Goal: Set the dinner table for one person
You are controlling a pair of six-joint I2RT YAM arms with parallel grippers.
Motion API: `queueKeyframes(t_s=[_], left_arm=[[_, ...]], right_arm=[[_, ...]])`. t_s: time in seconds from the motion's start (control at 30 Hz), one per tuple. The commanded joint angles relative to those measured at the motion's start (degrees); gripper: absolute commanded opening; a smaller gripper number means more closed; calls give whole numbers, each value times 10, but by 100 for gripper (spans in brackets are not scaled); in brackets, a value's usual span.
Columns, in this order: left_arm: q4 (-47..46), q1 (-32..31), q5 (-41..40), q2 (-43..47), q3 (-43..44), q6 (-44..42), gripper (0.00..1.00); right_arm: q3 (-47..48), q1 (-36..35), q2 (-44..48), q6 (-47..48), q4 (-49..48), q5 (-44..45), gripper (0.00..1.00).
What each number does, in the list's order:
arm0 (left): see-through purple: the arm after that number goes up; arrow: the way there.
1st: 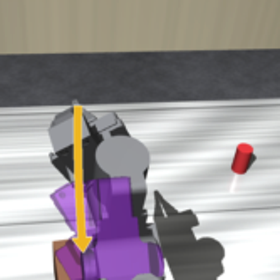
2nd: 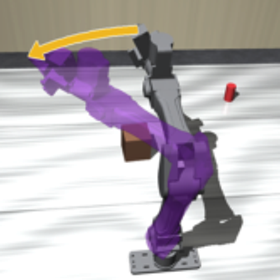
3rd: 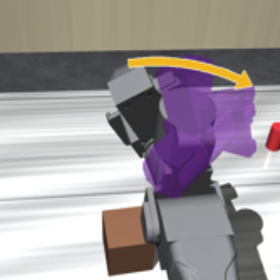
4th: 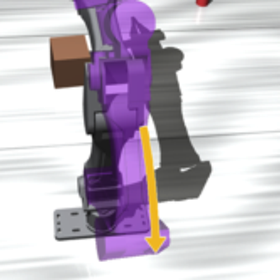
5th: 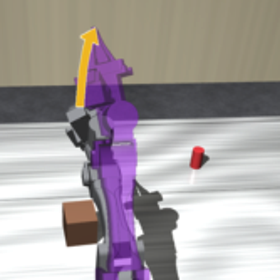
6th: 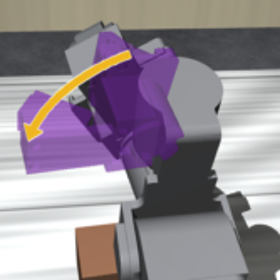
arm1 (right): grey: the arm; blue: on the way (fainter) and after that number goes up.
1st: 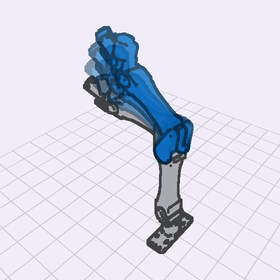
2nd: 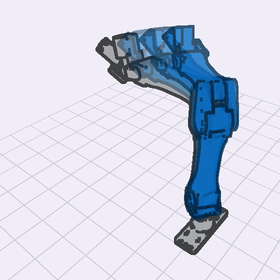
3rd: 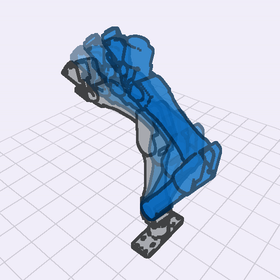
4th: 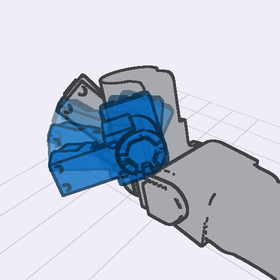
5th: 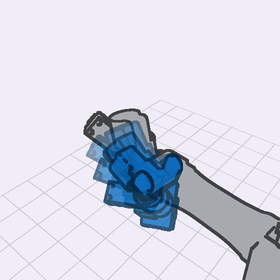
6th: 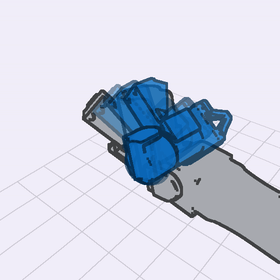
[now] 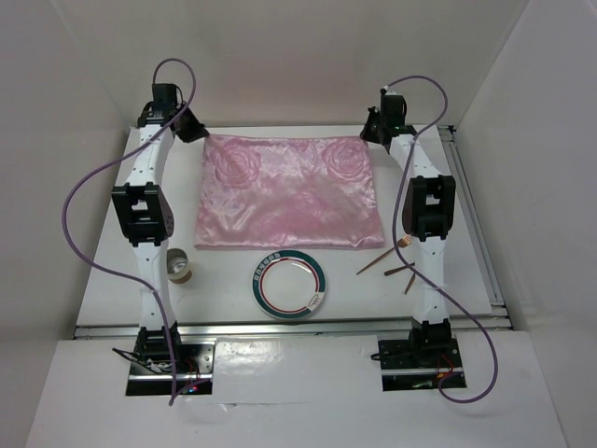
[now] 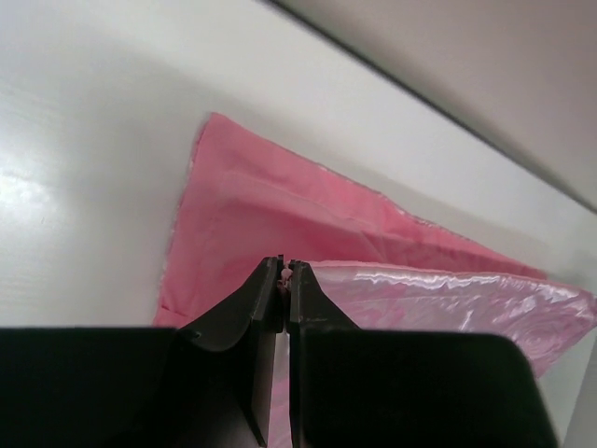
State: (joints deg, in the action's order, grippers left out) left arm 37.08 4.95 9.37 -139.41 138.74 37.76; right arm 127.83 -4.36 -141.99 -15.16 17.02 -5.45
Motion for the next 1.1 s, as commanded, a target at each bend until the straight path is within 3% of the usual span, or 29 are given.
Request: queueKeyframes(t_s=[0.0, 0.1, 0.13, 0.2, 0.23, 0.27, 0.3, 0.33, 0.43, 0.6, 0.67, 0.73, 0.87, 0.9, 0.93, 1.0, 1.07], left_arm=[[-74, 0, 17, -32, 43, 34, 0], [-85, 0, 17, -66, 50, 59, 0], [-94, 0, 17, -71, 50, 59, 13], [-112, 0, 17, -79, 50, 66, 52], [-112, 0, 17, -79, 55, 66, 66], [-120, 0, 17, -79, 55, 66, 81], [-120, 0, 17, -79, 55, 66, 94], [-120, 0, 17, -63, 55, 61, 100], [-114, 0, 11, -5, 22, 36, 100], [-86, -13, -8, 93, -60, -15, 100], [-55, -21, -24, 112, -89, -43, 100], [-37, -34, -24, 127, -123, -55, 100], [4, -67, -40, 142, -188, -77, 97], [4, -73, -40, 142, -204, -77, 95], [4, -79, -35, 148, -237, -77, 92], [4, -79, -3, 155, -274, -69, 63], [-8, -79, 3, 160, -325, -64, 33]], right_arm=[[28, 1, 11, -9, -44, 10, 0], [74, 1, -30, -14, -37, 4, 0], [80, 1, -39, -15, -37, -4, 5], [85, 1, -51, -21, -51, -4, 12], [85, 1, -57, -28, -51, -4, 18], [85, 1, -58, -28, -51, -4, 54], [69, 1, -51, -28, -59, -4, 68], [58, 1, -44, -28, -59, -12, 77], [7, 1, -5, -28, -73, 1, 86], [-57, 1, 78, -28, -67, 15, 86], [-93, -4, 101, -28, -56, 5, 81], [-125, -9, 129, -28, -33, 0, 74], [-186, -27, 169, -35, 10, -33, 49], [-197, -27, 176, -41, 20, -41, 25], [-223, -27, 191, -41, 32, -54, 14], [-251, -41, 205, -47, 45, -76, 1], [-298, -58, 231, -52, 57, -76, 0]])
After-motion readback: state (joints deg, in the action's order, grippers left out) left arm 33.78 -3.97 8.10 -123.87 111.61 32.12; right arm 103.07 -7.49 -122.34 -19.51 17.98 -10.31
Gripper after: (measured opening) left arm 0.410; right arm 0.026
